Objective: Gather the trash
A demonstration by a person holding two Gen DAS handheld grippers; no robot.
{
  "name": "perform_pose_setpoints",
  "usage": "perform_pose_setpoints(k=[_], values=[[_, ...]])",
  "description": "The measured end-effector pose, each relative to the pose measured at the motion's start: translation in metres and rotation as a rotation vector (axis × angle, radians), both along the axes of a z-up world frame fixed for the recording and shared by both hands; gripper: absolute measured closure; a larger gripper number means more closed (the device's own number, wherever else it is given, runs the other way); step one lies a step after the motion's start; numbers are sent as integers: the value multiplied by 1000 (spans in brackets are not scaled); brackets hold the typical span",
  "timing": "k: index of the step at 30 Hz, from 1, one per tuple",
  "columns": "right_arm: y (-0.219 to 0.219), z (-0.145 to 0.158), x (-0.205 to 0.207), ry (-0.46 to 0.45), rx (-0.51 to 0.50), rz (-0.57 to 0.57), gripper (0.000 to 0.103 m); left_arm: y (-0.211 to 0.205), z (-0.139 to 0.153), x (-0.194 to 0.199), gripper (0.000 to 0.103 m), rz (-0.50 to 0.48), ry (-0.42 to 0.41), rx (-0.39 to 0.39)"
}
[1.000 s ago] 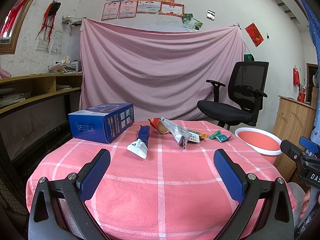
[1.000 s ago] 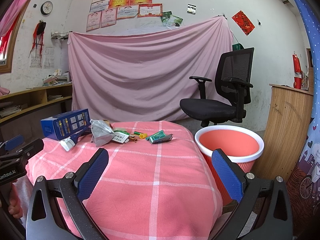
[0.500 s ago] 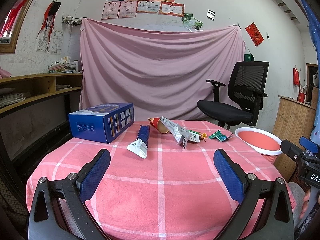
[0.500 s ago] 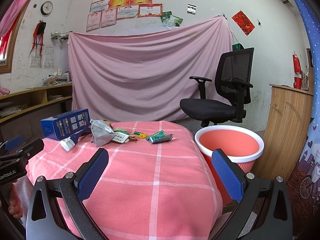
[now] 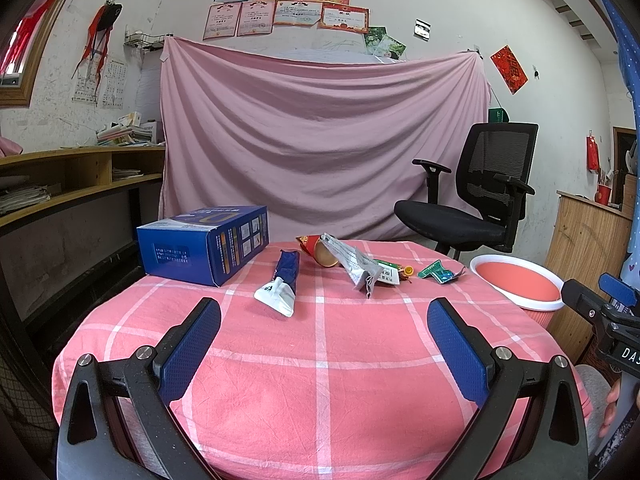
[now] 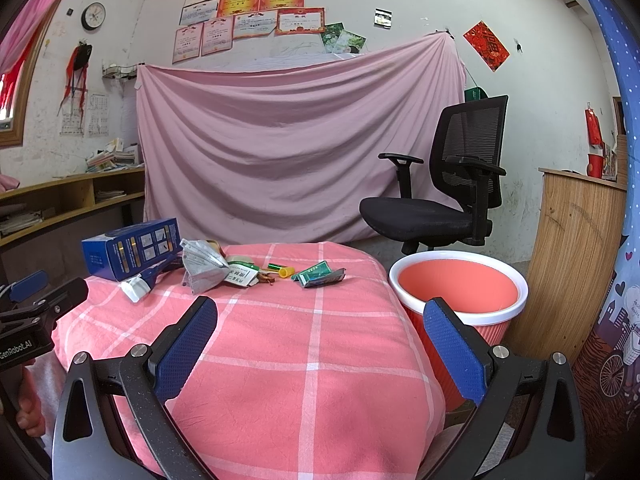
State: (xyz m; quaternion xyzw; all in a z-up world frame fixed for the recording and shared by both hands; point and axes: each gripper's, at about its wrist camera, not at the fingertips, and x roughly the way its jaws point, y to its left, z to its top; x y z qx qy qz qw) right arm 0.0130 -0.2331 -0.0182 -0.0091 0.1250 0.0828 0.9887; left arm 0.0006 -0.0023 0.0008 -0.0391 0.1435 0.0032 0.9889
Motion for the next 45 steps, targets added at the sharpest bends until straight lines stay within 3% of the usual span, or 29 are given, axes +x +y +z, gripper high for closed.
perform_pose_setpoints(k=[11,19,29,34,42,45], values=[[0,8,6,-28,8,0,0,-2,11,9,2,19,-22,-3],[11,28,38,-112,-35,40,0,6,21,43,2,47,-54,57],[46,45,95,-179,2,149,0,49,24,84,2,127,-97,95],[68,45,130,-106,43,282,0,60,18,104,2,98,-66,96],[101,19,185,124,-10,354,0,73,-1,144,2,41,108,84],[104,9,199,201,-16,376,0,75,-9,158,8,26,187,56]])
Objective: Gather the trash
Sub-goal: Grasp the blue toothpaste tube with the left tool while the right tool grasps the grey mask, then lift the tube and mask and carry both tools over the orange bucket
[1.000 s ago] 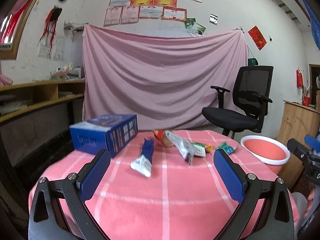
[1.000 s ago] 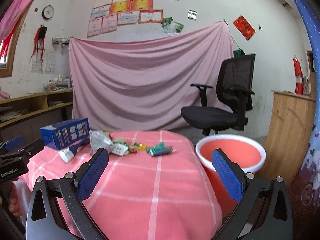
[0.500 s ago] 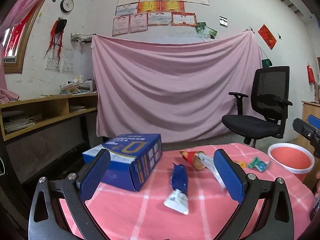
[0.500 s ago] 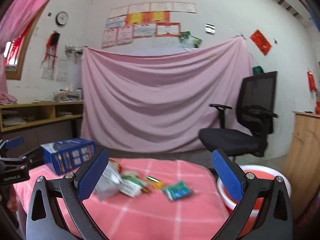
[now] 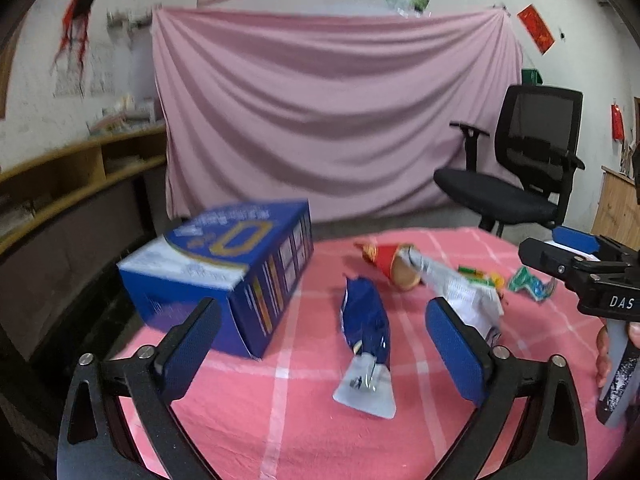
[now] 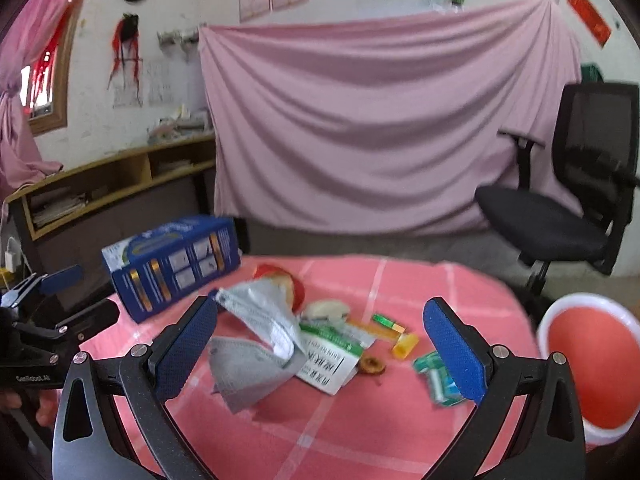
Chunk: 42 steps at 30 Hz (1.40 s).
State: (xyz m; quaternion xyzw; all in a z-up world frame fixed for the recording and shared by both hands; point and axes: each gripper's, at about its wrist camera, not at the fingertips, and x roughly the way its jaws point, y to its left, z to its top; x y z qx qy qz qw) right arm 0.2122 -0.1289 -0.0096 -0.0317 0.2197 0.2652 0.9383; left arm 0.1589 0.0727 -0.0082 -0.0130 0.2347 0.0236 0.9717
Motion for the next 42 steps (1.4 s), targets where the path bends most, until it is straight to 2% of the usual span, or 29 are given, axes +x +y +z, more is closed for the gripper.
perform_pose_setpoints(k=[2,3,4,5,7,10,15,16,19,21,23,25,27,29,31,35,42], values=[[4,-5,7,38,-18,18,2,2,-8,9,16,-17,62,-30],[4,-8,11,63,-30,28,5,1,-10,12,24,-25,88,-42],[6,-10,14,82,-39,37,11,1,-15,16,33,-38,119,-56],[9,-13,18,106,-55,48,19,1,-19,19,36,-50,149,-69],[14,-18,25,151,-76,73,27,-2,-28,27,50,-76,207,-89],[22,-27,36,219,-101,107,37,-4,-37,32,66,-86,247,-96],[30,-39,48,309,-117,151,46,-6,-41,29,73,-107,263,-105],[32,-41,49,323,-122,158,52,-7,-40,29,74,-110,260,-103],[34,-43,50,339,-137,166,53,-7,-36,29,79,-120,260,-106],[34,-42,48,341,-139,174,60,-8,-35,31,81,-120,261,-109],[36,-43,47,348,-143,184,72,-8,-34,30,83,-117,260,-114],[38,-43,45,342,-158,184,74,-11,-34,30,84,-113,257,-112],[39,-43,42,337,-172,187,79,-13,-33,27,85,-109,245,-103],[39,-44,40,335,-174,186,89,-16,-32,23,85,-104,233,-93],[36,-43,38,327,-161,188,92,-18,-32,18,85,-100,219,-88],[29,-39,30,299,-123,194,95,-23,-29,3,85,-93,165,-64],[10,-20,4,152,-54,173,96,-39,-17,-19,85,-57,64,-3]])
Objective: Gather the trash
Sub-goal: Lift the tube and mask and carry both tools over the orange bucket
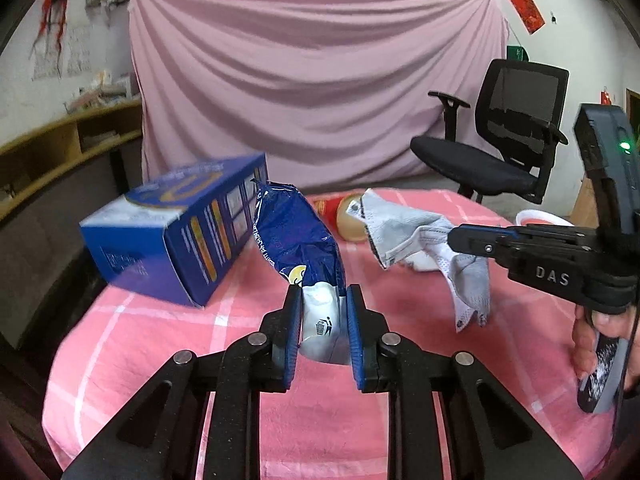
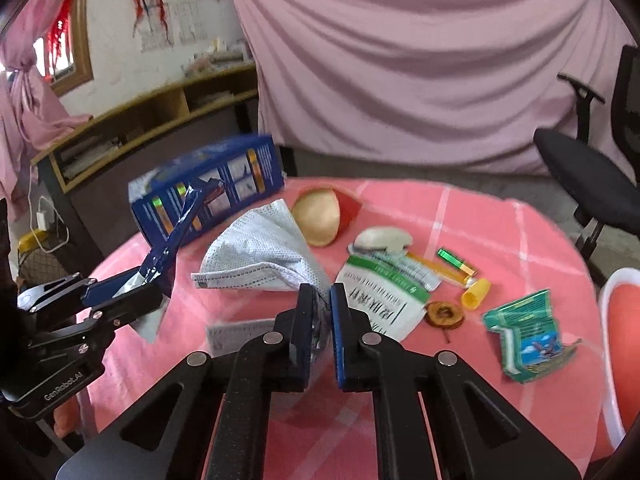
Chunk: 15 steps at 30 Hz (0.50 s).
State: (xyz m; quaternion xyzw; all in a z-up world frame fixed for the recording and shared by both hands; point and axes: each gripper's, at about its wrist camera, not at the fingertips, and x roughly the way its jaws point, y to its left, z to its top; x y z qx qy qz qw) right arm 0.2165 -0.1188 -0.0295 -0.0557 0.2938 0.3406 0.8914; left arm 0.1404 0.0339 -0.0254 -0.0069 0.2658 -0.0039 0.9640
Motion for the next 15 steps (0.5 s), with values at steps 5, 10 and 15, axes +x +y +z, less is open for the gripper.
perform_pose_setpoints(k=[5,10,15], values=[[-25,20,-20,-156,105,-64,96,-24,19,-3,85,-2,-100,27],[-71,48,-30,-333,190,-182,96,-65,43,5,85,-66,-206,66],[-129,68,-32,-466,228,-326,96,-124,65,20,85,-177,-297,89]])
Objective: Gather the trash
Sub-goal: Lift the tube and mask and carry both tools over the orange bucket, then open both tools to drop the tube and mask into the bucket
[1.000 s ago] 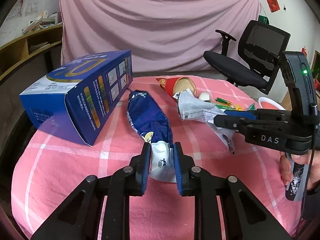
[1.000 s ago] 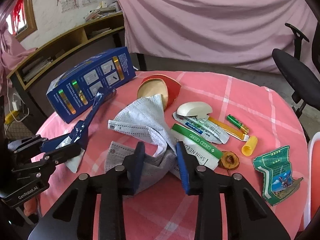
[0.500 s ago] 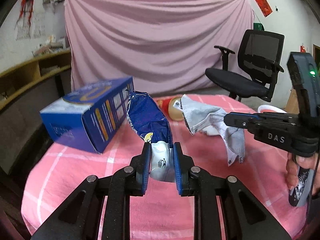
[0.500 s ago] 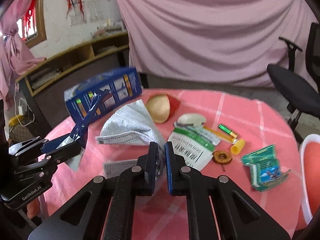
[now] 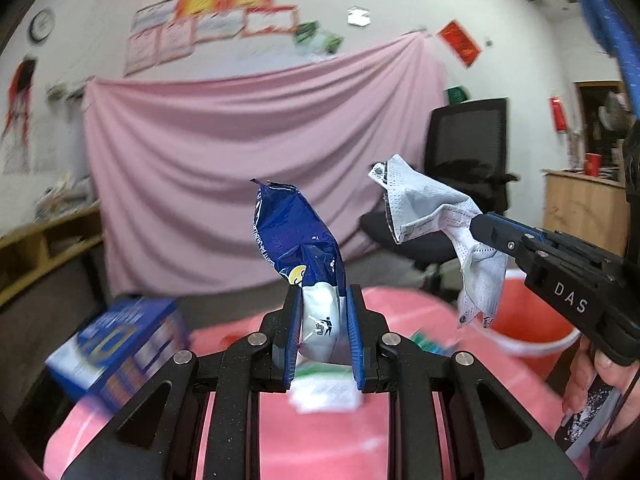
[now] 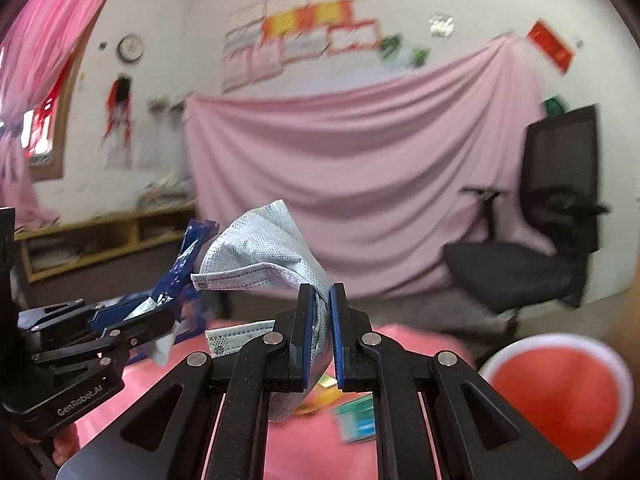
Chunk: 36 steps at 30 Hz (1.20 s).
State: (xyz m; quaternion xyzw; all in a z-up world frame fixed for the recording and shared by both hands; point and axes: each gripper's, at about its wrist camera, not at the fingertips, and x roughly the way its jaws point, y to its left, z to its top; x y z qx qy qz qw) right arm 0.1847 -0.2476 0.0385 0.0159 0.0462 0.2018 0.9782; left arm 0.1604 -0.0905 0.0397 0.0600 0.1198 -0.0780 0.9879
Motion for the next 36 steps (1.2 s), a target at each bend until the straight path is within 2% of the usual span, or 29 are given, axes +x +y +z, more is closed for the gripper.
perform_pose_setpoints(k=[4,7,12,17,21,29,32,36], values=[[-48,-2,8,-29,24,-151,96,-47,11,17,85,-95,-41,31],[-85,-8,12,-7,57,-252,96,-90,15,32,85,-180,-40,40],[-139,-28,27,109,146,-367,96,-151,14,56,85,-300,13,53],[-167,-44,31,178,168,-440,96,-205,2,87,85,-394,115,73],[-186,-57,38,251,199,-480,96,-229,-10,113,85,-417,213,56],[-204,-73,52,380,238,-520,94,-248,-22,156,85,-449,386,21],[-208,-77,55,413,246,-520,94,-249,-26,160,84,-457,435,22],[-208,-78,62,441,244,-516,94,-240,-28,161,84,-441,461,19]])
